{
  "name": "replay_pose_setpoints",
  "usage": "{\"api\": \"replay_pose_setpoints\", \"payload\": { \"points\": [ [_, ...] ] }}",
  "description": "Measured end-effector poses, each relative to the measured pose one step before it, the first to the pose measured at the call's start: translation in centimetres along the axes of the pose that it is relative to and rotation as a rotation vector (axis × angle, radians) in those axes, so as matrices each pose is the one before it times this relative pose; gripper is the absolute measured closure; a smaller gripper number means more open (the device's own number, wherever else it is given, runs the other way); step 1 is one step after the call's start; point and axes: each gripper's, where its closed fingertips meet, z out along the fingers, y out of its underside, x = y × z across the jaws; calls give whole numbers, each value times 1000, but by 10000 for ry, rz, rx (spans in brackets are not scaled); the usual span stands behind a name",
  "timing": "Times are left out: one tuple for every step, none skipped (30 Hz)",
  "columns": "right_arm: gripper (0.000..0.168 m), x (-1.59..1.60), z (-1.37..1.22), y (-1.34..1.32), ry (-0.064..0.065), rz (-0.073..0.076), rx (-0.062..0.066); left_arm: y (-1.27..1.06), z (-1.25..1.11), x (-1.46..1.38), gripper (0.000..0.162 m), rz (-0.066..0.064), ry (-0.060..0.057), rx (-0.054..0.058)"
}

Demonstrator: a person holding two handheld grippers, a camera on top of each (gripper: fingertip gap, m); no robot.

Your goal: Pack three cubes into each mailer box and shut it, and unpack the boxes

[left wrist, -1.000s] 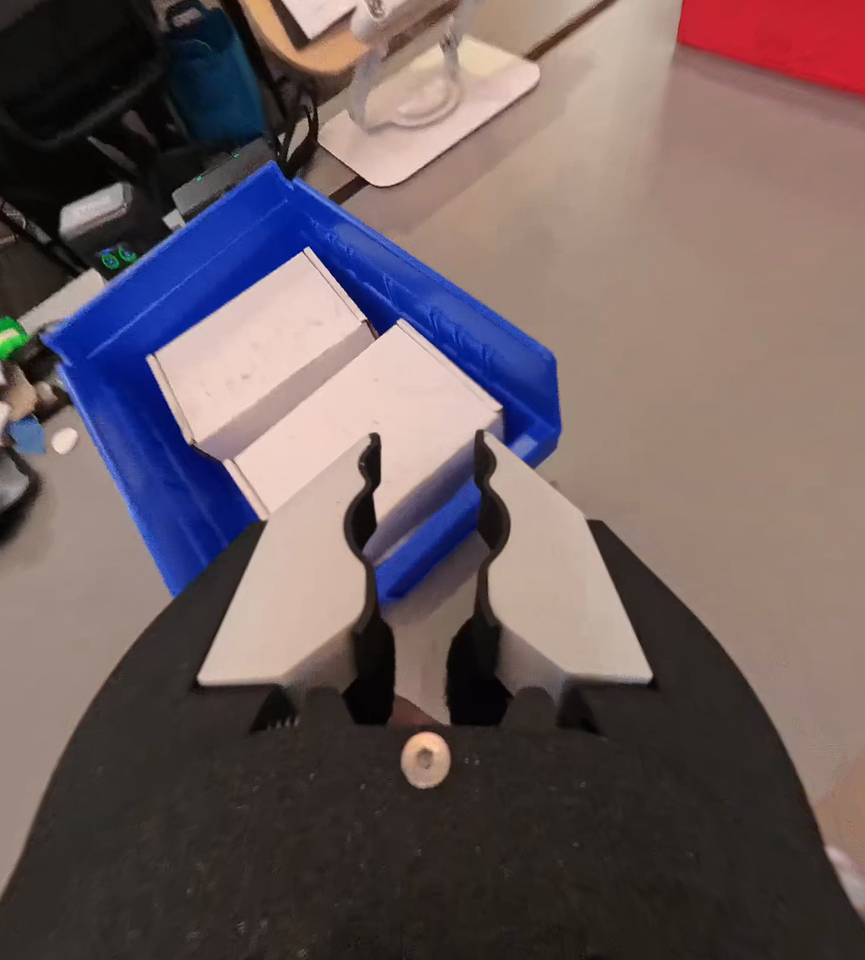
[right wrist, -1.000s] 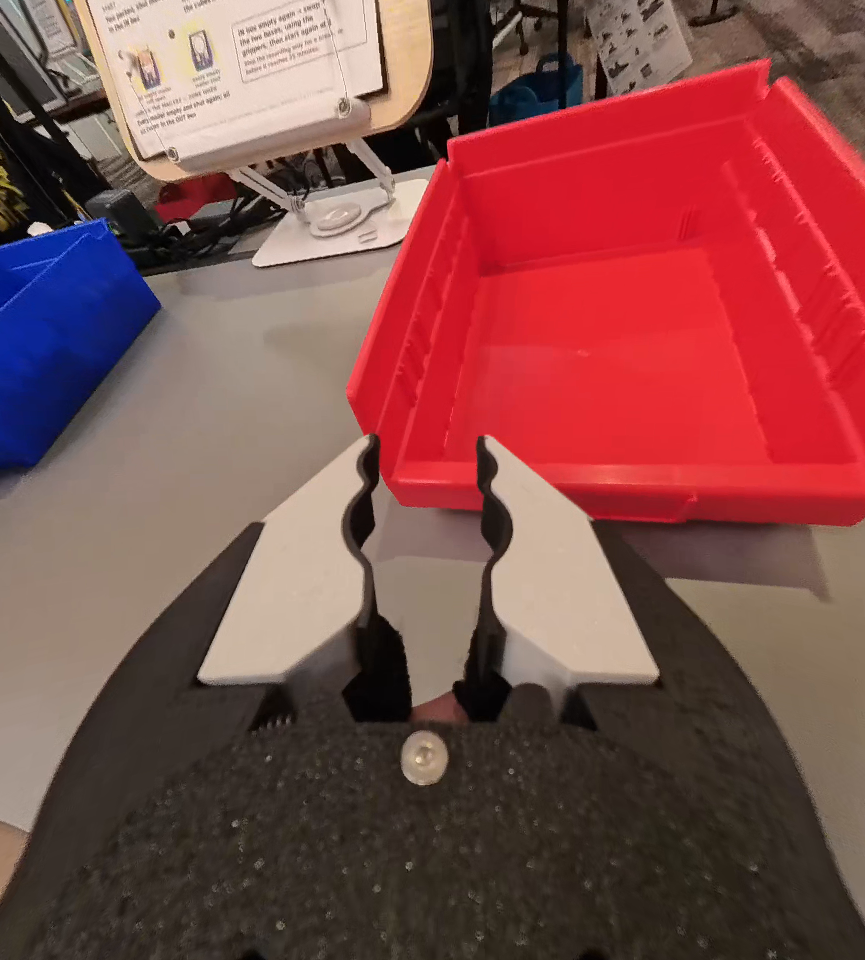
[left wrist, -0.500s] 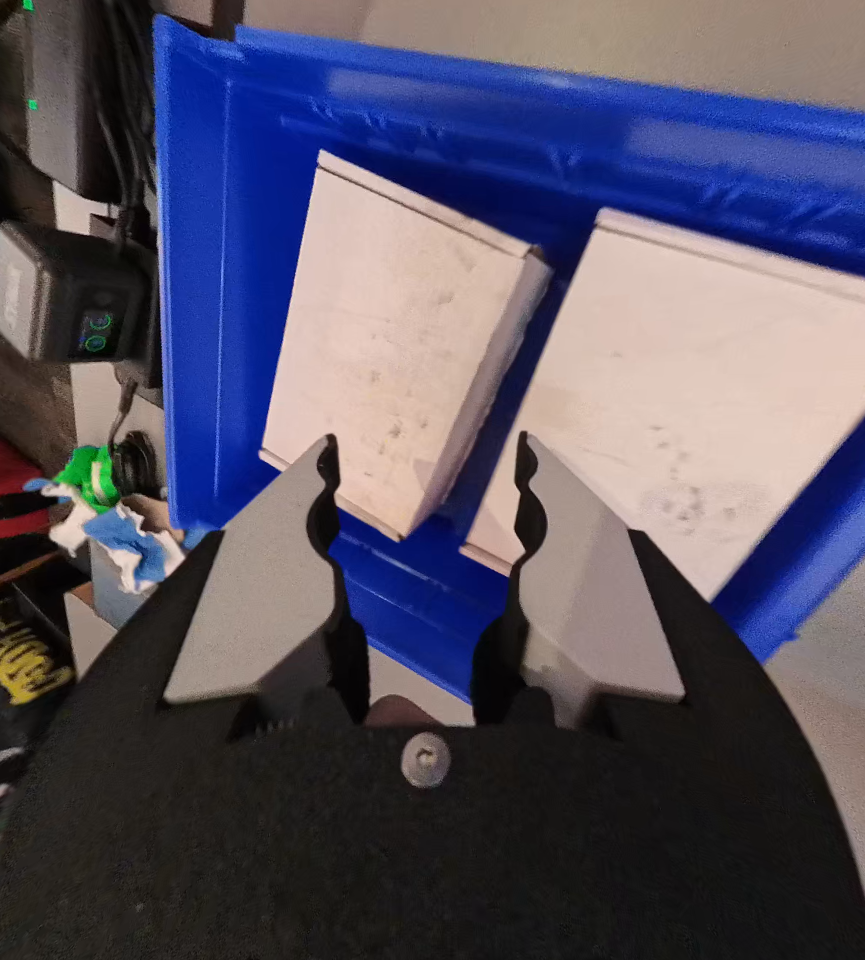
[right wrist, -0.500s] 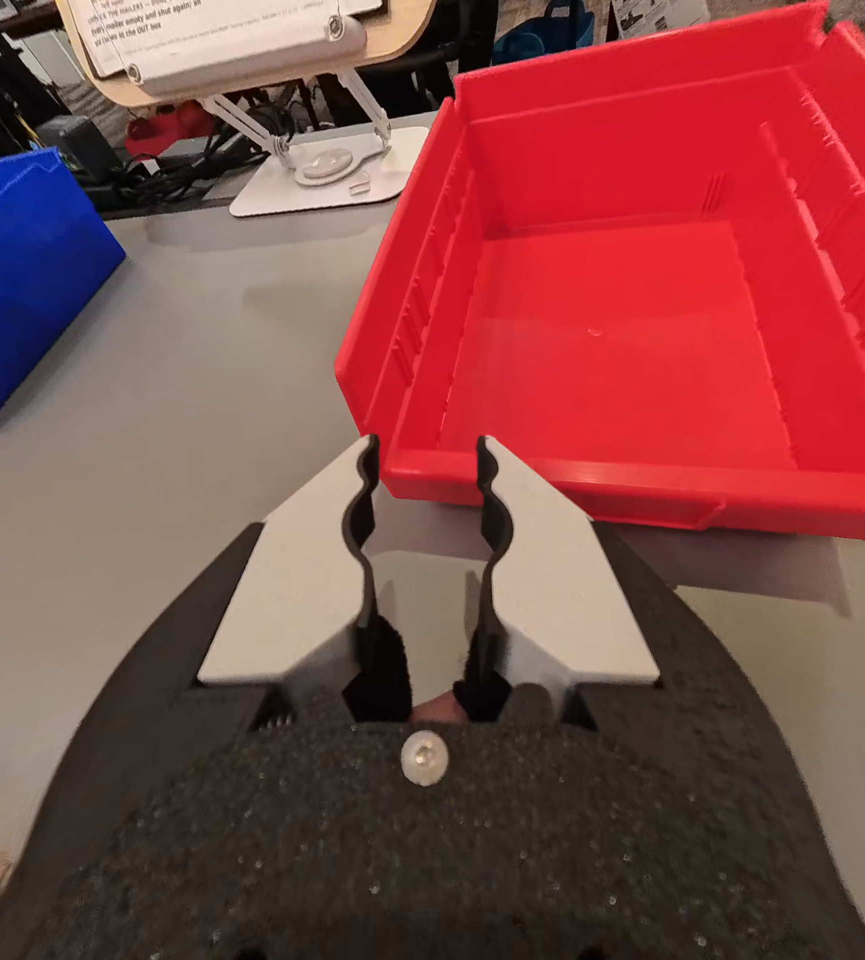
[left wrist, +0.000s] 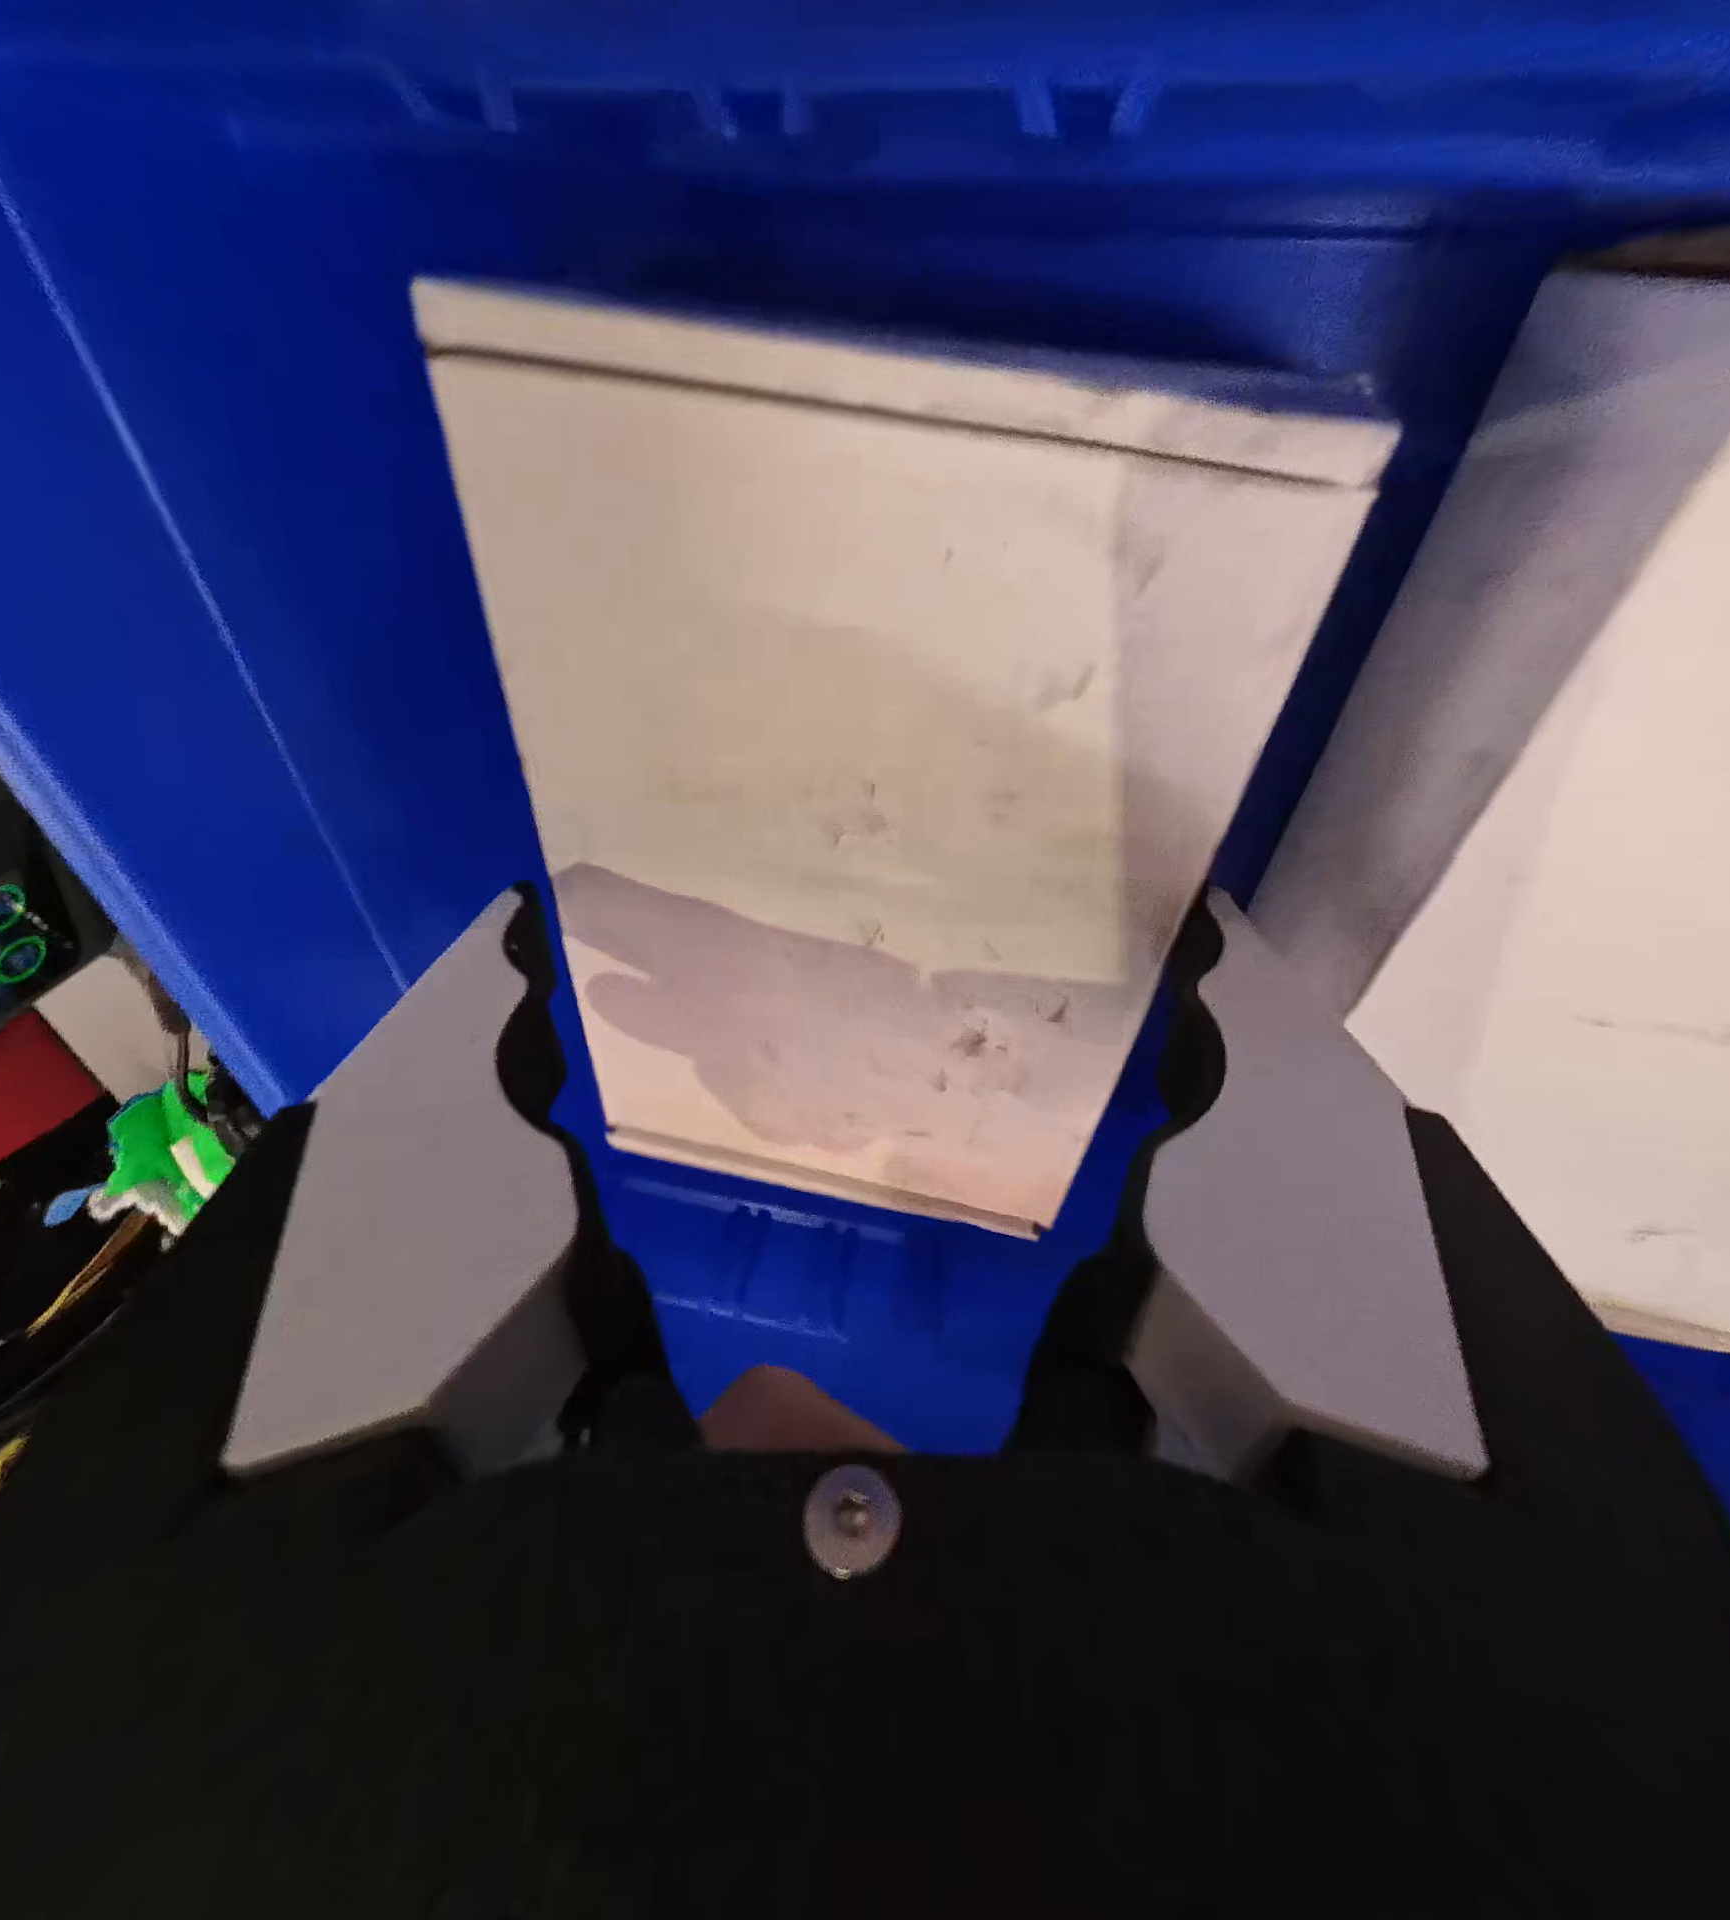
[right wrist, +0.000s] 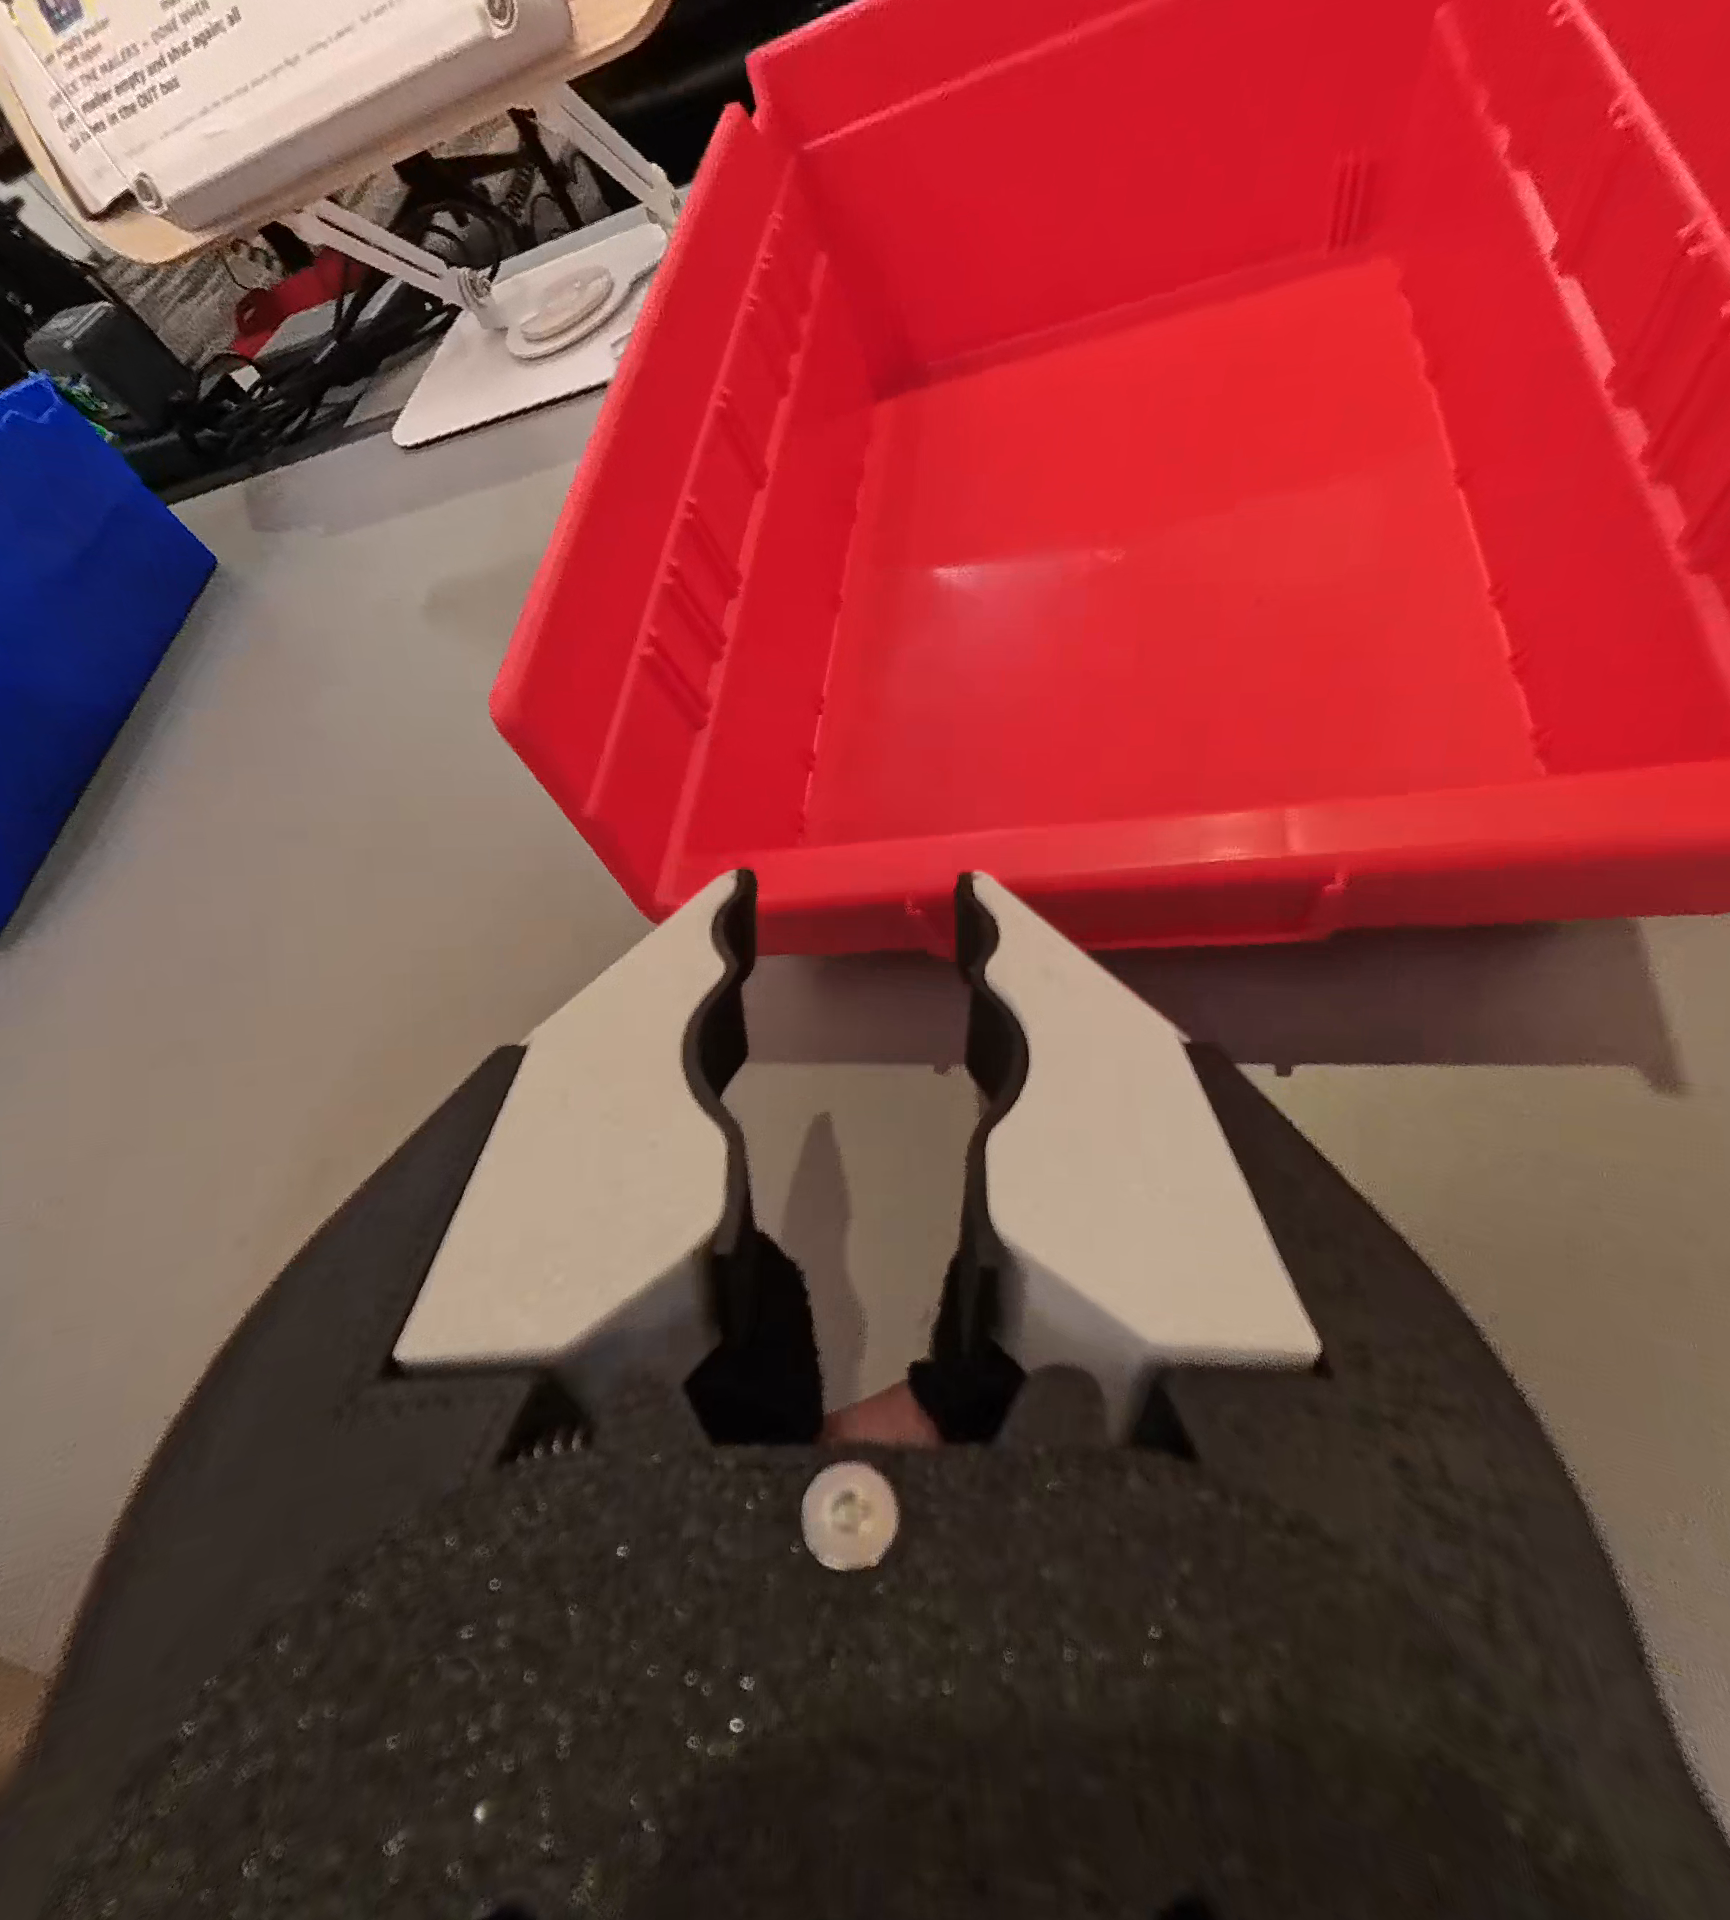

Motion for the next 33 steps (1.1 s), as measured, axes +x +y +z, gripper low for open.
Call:
{"api": "replay_pose_setpoints", "payload": {
  "points": [
    [131,54,32,66,-27,56,-40,-103,301,-22,47,25,109,15],
    [130,-27,61,88,-56,18,-52,31,440,2,44,42,55,-65],
    [130,-115,79,135,-89,-7,-74,106,421,-200,43,112,-176,-102],
    [130,-137,109,144,-81,-13,-85,92,192,-198,43,150,-189,-89],
    [130,-111,108,131,-41,-22,-68,21,33,-85,43,40,-49,-64],
    [130,-128,122,80,-32,-41,-44,-8,10,-39,43,15,-20,-20],
    [131,-153,105,48,-42,-57,-30,-8,2,-23,43,10,-16,38],
    [131,-149,69,-40,-28,-53,11,-1,-11,-11,43,-11,-16,76],
    [131,-152,70,5,-44,-40,-23,34,-17,7,44,25,-40,51],
    [131,-138,51,1,-39,-21,-17,132,-26,109,44,80,-28,-42],
    [130,-87,17,-12,-24,-3,1,192,-66,220,44,89,11,-80],
    [130,-48,6,-5,-3,10,-9,138,-108,271,44,26,29,-32],
    [130,-62,-33,-12,-25,10,3,63,-161,202,44,1,-23,32],
    [130,-111,-66,-23,-53,18,10,69,-279,120,44,5,-76,49],
    [130,-92,-97,-53,-33,20,26,125,-404,25,44,-34,-103,31],
    [130,-100,-151,-97,-20,11,54,158,-555,-40,44,-62,-98,31],
    [130,-150,-176,-130,-36,0,66,191,-732,-113,44,-62,-104,34],
    [130,-193,-193,-123,-49,-3,67,194,-895,-228,44,-67,-143,45],
    [130,-237,-205,-129,-49,-14,76,149,-1086,-314,44,-73,-158,70],
    [130,-271,-198,-145,-52,-43,83,114,-1234,-326,44,-97,-131,80],
    [130,-319,-183,-129,-60,-80,71,-3,-1354,-334,44,-107,-120,113],
    [130,-363,-154,-112,-73,-119,58,-182,-1455,-365,44,-86,-143,158],
    [130,-470,-112,-133,-113,-151,72,-369,-1507,-321,44,-78,-122,184],
    [129,-591,-76,-189,-156,-167,107,-557,-1514,-200,44,-59,-74,203],
    [126,-706,-13,-150,-199,-171,90,-733,-1438,-55,44,-30,1,202],
    [123,-755,78,-95,-209,-181,75,-920,-1335,45,44,-20,52,226],
    [118,-720,149,-55,-167,-218,95,-1076,-1181,168,45,-25,114,231],
    [114,-739,211,-20,-150,-234,110,-1203,-1015,275,45,23,140,216],
    [110,-644,272,55,-46,-216,72,-1287,-839,285,45,86,92,184],
    [106,-573,317,242,32,-276,-53,-1333,-657,278,45,132,62,140],
    [104,-694,331,394,-10,-409,-171,-1406,-475,382,45,145,100,117],
    [102,-729,342,349,-5,-550,-153,-1526,-294,512,45,145,157,134],
    [101,-555,322,227,107,-582,-93,-1661,-118,637,45,141,216,178]
  ]
}}
